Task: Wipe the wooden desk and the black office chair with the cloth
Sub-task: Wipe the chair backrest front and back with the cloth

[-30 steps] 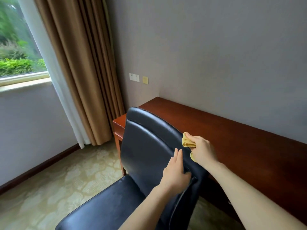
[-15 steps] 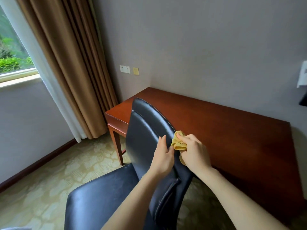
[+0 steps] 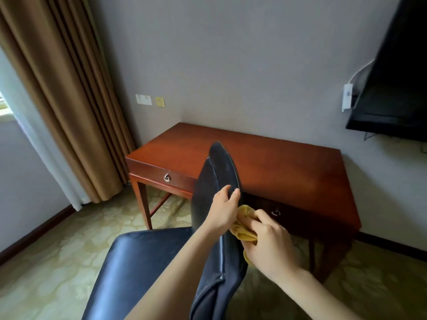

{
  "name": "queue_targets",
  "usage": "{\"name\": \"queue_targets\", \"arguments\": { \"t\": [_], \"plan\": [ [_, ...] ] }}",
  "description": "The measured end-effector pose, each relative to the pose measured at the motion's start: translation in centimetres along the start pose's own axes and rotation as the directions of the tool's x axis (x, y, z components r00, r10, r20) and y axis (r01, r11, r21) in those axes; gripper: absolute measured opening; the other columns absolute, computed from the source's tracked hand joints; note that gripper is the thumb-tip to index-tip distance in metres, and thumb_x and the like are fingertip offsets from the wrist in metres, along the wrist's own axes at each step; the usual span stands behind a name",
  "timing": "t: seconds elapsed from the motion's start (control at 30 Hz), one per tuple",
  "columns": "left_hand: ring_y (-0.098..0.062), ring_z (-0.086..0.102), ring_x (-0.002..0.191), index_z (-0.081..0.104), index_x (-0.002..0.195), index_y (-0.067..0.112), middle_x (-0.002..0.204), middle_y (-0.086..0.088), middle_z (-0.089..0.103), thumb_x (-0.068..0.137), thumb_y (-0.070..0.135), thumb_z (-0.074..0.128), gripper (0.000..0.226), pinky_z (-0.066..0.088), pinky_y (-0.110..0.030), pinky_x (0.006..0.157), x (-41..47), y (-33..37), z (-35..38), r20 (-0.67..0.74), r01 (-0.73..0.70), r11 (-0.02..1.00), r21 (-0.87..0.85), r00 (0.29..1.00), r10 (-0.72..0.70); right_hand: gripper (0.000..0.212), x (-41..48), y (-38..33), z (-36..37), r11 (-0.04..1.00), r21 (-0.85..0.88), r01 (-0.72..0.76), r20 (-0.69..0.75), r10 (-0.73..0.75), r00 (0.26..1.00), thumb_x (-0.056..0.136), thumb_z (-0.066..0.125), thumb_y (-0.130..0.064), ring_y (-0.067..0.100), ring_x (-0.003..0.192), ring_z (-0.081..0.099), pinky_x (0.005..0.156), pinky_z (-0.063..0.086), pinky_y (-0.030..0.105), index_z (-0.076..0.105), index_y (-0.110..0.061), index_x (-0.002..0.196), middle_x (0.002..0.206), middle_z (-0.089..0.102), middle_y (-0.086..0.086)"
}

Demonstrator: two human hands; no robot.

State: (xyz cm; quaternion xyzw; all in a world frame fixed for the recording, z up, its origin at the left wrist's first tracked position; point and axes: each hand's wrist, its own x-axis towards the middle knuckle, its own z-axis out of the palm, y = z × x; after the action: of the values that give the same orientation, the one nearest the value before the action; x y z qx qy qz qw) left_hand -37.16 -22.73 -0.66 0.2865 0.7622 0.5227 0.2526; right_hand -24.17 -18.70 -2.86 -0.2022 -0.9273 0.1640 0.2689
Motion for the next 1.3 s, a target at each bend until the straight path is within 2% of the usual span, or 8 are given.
{"name": "queue_targets", "arguments": {
  "t": [0.3,0.4,0.5,0.6,0.7,0.83,0.97,1.3],
  "plan": [
    [-0.026,0.039,0.131,0.034,0.145,0.019,0.139,-0.012,0.043,0.1,0.038,0.038,0.048,0.03,-0.041,0.111,-8.7,-5.3,-4.8,0.109,-0.024,0.991,0.132,0.994,0.01,0.033,-9.9,-10.0,0.5,0.978,0.209,-0.01,0.047,0.0,0.999,0.08,0.066,-0.02,0.0,0.089,0.057,0.077,0.046,0.007,0.069,-0.03,0.112,0.104,0.052,-0.025],
    [-0.025,0.03,0.136,0.032,0.147,0.017,0.143,-0.012,0.036,0.103,0.036,0.03,0.048,0.021,-0.033,0.114,-11.5,-5.9,-7.2,0.135,-0.065,0.966,0.25,0.99,0.032,0.045,-11.4,-11.9,-0.4,0.956,0.294,-0.005,0.182,-0.051,0.982,0.083,0.065,-0.008,-0.004,0.107,0.054,0.091,0.044,0.011,0.064,-0.034,0.12,0.113,0.052,-0.031],
    [-0.022,0.033,0.132,0.039,0.143,0.014,0.138,-0.009,0.043,0.104,0.033,0.025,0.046,0.024,-0.023,0.101,-14.9,-6.0,-10.2,0.189,-0.15,0.912,0.382,0.979,0.082,0.057,-10.9,-12.0,-2.5,0.948,0.315,-0.042,0.108,0.008,0.994,0.08,0.065,0.004,-0.007,0.112,0.052,0.094,0.037,0.004,0.058,-0.036,0.121,0.117,0.05,-0.034],
    [-0.021,0.051,0.114,0.061,0.12,0.009,0.113,-0.004,0.055,0.103,0.036,0.029,0.045,0.032,-0.023,0.083,-17.5,-6.2,-13.3,0.17,-0.148,0.897,0.416,0.982,0.083,0.053,-8.2,-10.5,-3.8,0.988,0.144,-0.056,-0.036,0.062,0.997,0.08,0.065,0.006,0.009,0.113,0.054,0.094,0.035,0.007,0.061,-0.026,0.123,0.122,0.057,-0.017],
    [-0.022,0.059,0.079,0.064,0.086,0.002,0.08,-0.007,0.062,0.1,0.045,0.031,0.057,0.04,-0.034,0.071,-18.6,-7.0,-15.0,0.021,-0.065,0.886,0.46,0.998,0.063,0.051,-5.4,-9.5,-3.0,0.999,-0.001,-0.053,0.018,0.053,0.998,0.084,0.061,0.004,0.02,0.116,0.046,0.1,0.036,0.027,0.057,-0.019,0.13,0.133,0.055,-0.001],
    [-0.02,0.056,0.065,0.064,0.076,0.005,0.067,-0.005,0.061,0.098,0.052,0.031,0.061,0.04,-0.032,0.061,-19.6,-8.6,-16.9,-0.204,0.049,0.822,0.567,0.976,0.082,0.054,-5.1,-10.5,0.5,0.96,-0.12,0.252,0.206,-0.225,0.952,0.079,0.069,-0.001,0.024,0.116,0.046,0.097,0.039,0.042,0.058,-0.018,0.129,0.13,0.057,0.0],
    [-0.023,0.046,0.052,0.061,0.067,0.001,0.053,-0.011,0.052,0.097,0.042,0.042,0.054,0.032,-0.032,0.052,-20.2,-9.6,-20.5,-0.193,-0.026,0.791,0.611,0.964,0.18,0.037,-5.8,-9.8,1.7,0.837,-0.169,0.521,0.141,-0.502,0.853,0.082,0.054,-0.018,0.022,0.104,0.053,0.082,0.035,0.033,0.065,-0.013,0.117,0.115,0.066,0.002],
    [-0.011,0.032,0.04,0.072,0.061,0.005,0.047,-0.018,0.05,0.09,0.027,0.064,0.037,0.025,-0.019,0.042,-21.1,-12.1,-29.3,-0.115,-0.093,0.777,0.622,0.971,0.208,0.032,-5.9,-10.6,2.0,0.804,0.174,0.569,0.1,-0.589,0.802,0.092,0.048,-0.026,0.013,0.098,0.058,0.078,0.044,0.034,0.059,-0.023,0.122,0.104,0.068,-0.002]
  ]
}}
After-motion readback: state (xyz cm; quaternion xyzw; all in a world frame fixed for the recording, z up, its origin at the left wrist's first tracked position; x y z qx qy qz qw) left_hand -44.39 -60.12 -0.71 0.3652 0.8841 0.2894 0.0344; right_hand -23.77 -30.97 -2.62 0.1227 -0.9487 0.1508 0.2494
